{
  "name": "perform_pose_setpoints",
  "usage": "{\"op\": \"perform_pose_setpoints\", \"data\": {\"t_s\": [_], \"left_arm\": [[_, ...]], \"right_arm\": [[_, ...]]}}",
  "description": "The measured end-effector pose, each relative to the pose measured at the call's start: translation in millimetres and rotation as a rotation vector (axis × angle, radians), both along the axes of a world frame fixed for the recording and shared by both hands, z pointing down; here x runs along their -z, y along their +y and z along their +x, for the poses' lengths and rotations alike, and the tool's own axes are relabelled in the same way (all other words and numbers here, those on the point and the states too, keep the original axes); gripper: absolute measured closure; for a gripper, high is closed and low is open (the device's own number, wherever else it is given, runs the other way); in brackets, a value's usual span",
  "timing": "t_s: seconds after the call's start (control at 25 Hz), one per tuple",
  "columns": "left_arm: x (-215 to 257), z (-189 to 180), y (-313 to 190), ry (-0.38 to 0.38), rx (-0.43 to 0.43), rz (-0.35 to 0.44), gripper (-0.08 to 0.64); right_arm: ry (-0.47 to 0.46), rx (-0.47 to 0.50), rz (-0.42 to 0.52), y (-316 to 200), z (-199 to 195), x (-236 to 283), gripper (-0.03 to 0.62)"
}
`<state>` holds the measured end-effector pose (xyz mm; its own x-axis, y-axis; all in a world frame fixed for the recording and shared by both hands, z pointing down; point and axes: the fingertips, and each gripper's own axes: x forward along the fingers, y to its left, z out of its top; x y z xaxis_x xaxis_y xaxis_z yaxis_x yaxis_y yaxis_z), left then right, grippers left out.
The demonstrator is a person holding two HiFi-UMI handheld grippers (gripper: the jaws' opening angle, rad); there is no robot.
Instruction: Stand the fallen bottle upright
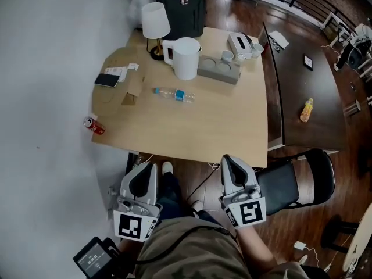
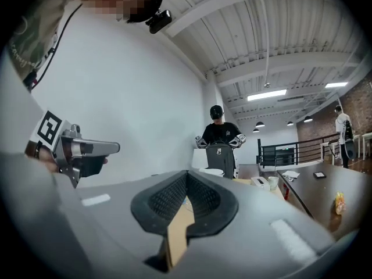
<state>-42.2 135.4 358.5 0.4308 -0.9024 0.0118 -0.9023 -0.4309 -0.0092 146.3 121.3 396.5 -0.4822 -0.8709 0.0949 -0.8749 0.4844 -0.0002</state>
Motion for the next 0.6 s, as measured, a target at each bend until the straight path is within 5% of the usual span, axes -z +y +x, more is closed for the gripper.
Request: {"op": "perform_pose_setpoints", "data": {"t_s": [0.24,0.6], "left_arm": [[-2,-4,-84,-0.067,-0.097,-0.015,0.555],[-2,-31,-183,0.011,-0.162,-0.051,0.555]], "right_arm": [[0.038,-0.045,-0.021,-75,-21,-5,0.588],[0.065,-0.103,-0.078,-170,-48,-24,0.586]]}}
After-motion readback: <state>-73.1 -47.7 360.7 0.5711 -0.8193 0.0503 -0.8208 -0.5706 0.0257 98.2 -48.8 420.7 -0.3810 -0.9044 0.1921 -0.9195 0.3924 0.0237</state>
